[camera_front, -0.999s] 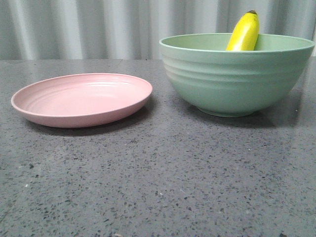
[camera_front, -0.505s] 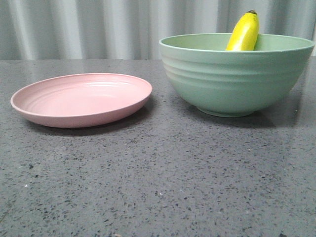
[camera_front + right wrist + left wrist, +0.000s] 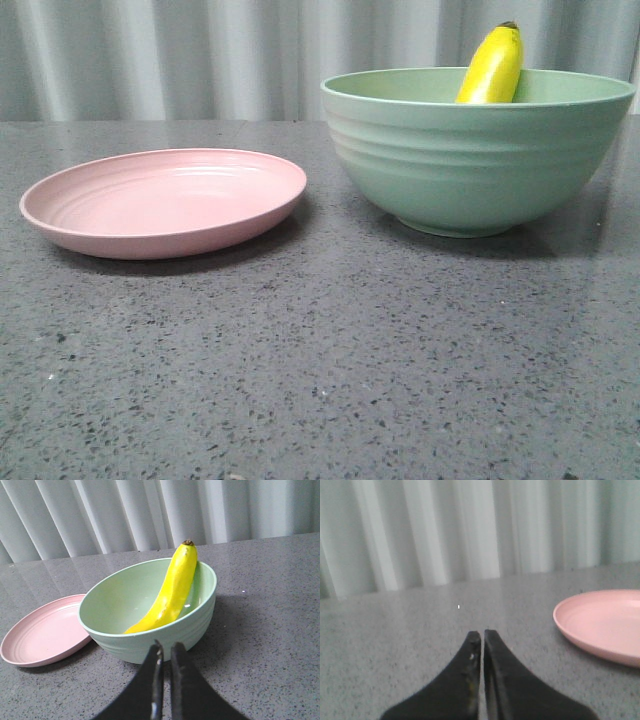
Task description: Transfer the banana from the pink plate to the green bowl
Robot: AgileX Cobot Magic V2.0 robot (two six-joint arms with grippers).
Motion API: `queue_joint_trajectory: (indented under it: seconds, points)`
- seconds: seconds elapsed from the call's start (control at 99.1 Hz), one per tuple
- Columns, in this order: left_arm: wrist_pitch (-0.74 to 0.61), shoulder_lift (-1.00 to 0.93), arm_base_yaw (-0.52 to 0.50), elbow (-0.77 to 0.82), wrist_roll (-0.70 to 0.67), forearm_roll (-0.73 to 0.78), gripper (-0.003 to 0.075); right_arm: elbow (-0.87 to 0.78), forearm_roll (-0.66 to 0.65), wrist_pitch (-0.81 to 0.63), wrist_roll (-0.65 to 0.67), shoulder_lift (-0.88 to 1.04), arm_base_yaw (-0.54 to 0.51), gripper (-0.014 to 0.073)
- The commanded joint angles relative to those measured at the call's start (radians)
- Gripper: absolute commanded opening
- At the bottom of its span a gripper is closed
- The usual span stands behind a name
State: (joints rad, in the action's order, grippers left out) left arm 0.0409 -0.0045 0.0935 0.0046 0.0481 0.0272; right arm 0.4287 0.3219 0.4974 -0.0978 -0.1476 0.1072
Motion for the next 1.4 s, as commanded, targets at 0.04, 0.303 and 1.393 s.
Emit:
queue_joint_trajectory:
  seconds: [0.04, 0.303, 1.393]
  points:
    - [0.049, -0.03, -0.005, 0.008, -0.002, -0.01, -0.002, 0.026, 0.005, -0.079, -0.013, -0.011, -0.001, -0.0069]
    - [0.224, -0.028, -0.005, 0.008, -0.002, -0.01, -0.002, 0.026, 0.005, -0.079, -0.013, -0.011, -0.001, -0.0069]
    - [0.211, -0.028, -0.005, 0.008, -0.002, -0.01, -0.002, -0.007, -0.016, -0.114, -0.013, -0.011, -0.001, -0.0069]
